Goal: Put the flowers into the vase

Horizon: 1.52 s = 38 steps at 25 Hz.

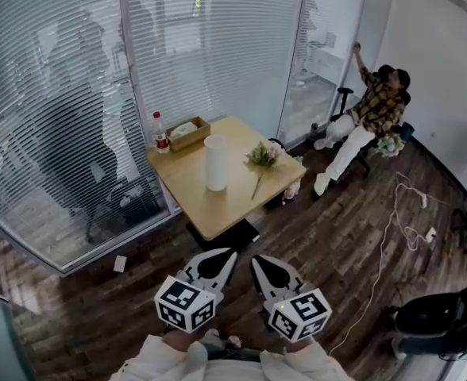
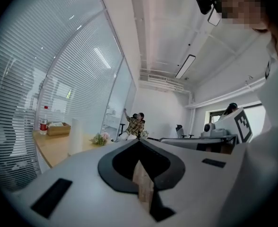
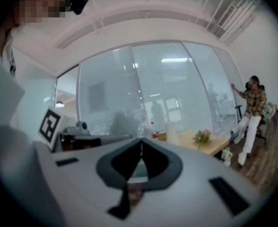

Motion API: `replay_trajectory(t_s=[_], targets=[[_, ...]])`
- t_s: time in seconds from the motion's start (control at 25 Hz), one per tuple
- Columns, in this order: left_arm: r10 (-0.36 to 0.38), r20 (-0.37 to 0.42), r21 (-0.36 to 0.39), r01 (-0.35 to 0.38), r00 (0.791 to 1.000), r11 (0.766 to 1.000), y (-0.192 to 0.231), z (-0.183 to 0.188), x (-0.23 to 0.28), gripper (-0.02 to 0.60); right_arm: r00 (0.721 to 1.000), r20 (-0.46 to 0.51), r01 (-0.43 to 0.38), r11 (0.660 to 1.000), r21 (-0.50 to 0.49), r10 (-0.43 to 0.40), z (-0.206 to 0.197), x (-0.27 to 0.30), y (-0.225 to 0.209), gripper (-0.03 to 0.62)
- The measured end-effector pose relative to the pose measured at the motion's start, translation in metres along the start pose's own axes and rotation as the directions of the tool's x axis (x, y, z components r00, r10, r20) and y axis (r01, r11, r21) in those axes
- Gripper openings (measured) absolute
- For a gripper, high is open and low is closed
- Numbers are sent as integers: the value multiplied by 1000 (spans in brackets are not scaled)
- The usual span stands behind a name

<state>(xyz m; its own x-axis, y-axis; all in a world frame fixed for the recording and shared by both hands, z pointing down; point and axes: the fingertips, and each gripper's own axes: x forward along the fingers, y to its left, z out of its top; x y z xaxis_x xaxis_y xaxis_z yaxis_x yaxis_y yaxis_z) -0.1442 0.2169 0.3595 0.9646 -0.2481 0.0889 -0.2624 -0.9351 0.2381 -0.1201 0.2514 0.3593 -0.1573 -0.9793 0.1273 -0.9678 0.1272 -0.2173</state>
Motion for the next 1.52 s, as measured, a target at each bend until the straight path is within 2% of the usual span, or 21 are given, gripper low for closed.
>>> replay_trajectory(t_s=[0.24,0.4,0.68,0.92,1.2,1.4,1.52], targets=[[-13,-23,-32,12,1000,999,-16,-24,9,9,1000,-23,5,1000,12,-5,-15,-7,-12,11],[2,-2,-38,-3,1000,999,-5,-18,19,8,1000,-29,9,1000,-2,-9,-12,3,-25,11],[11,15,-17,-11,1000,1000,33,-5,59,8,999,43,1,1000,-28,0,18,38,-57,11],[-9,9,-21,9,1000,1000,82,13,109,8,1000,22,15,999,-45,-14,33,94,-96,11],[-49,-26,-5,49,998,999,142,32,165,8,997,28,70,997,-19,-70,54,162,-151,11],[-90,-43,-11,90,995,996,173,36,192,8,995,33,90,996,-1,-90,57,201,-170,11],[-117,-66,-38,114,991,993,185,31,205,8,994,1,106,994,17,-106,48,220,-176,11]])
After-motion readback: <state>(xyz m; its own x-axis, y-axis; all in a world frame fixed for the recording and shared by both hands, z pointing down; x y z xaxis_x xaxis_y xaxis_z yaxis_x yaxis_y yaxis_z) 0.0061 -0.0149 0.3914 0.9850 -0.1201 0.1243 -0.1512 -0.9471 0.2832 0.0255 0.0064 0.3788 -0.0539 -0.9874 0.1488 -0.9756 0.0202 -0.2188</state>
